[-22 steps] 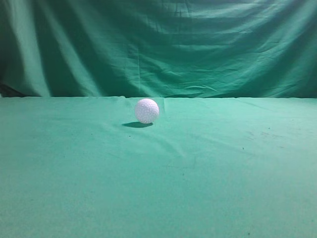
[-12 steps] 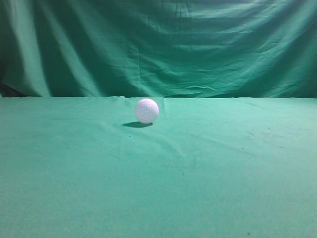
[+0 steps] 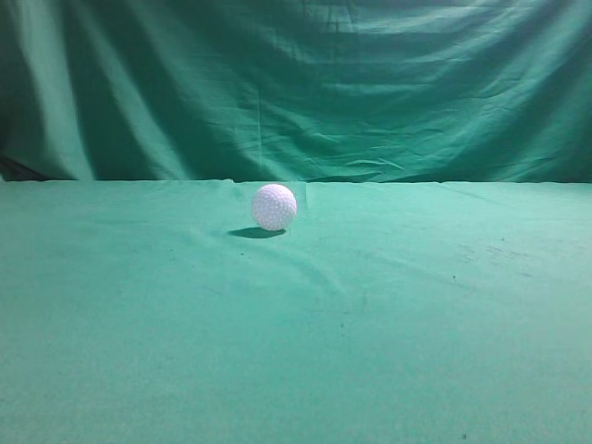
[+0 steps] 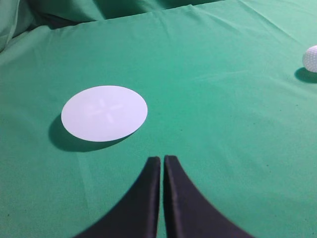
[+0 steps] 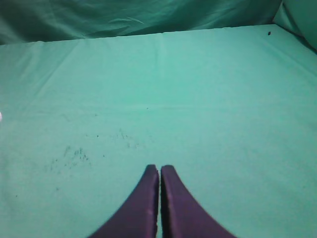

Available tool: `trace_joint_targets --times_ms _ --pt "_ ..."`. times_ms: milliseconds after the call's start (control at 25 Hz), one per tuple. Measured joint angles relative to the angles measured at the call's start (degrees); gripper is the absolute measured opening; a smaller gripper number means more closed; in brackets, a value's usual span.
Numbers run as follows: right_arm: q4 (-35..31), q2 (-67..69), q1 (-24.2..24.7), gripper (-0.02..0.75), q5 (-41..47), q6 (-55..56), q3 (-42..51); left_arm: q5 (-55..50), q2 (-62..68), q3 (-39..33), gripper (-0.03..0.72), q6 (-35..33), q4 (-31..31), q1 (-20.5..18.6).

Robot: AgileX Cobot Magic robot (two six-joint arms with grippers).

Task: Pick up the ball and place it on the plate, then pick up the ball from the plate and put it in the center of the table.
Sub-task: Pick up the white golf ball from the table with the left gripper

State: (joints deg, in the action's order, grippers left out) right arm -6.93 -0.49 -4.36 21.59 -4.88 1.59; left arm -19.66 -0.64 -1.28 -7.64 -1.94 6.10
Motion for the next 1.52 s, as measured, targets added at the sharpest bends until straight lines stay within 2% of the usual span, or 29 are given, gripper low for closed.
trace_joint_targets --times_ms 240,440,640,680,800,920,1080,1280,1360,1520 --pt "0.00 0.00 0.00 0.000 0.00 0.00 0.00 2.21 0.00 0.00 0.000 0.00 0.76 0.00" --pt "0.00 0.00 0.00 0.000 0.00 0.00 0.00 17.36 0.00 0.00 0.000 0.00 -0.59 0.00" --pt "0.00 0.00 0.00 0.000 0.00 0.00 0.00 24.91 0.00 0.00 0.000 0.58 -0.62 0.00" --pt "0.00 0.00 0.00 0.000 0.00 0.00 0.00 26.90 0.00 0.00 0.000 2.50 -1.77 0.00" --pt "0.00 0.00 0.00 0.000 0.00 0.00 0.00 32.54 0.00 0.00 0.000 14.85 -5.15 0.00" --pt "0.00 0.00 0.00 0.000 0.00 0.00 0.00 33.10 0.00 0.11 0.000 19.53 0.14 0.00" --pt "0.00 0.00 0.00 0.000 0.00 0.00 0.00 27.57 2.51 5.13 0.000 31.72 13.66 0.00" --pt "0.00 0.00 0.00 0.000 0.00 0.00 0.00 26.72 14.37 10.36 0.000 44.19 28.49 0.00" --pt "0.00 0.00 0.00 0.000 0.00 0.00 0.00 28.41 18.93 10.93 0.000 47.11 30.67 0.00" --pt "0.00 0.00 0.00 0.000 0.00 0.00 0.00 34.80 26.02 10.96 0.000 48.45 32.01 0.00"
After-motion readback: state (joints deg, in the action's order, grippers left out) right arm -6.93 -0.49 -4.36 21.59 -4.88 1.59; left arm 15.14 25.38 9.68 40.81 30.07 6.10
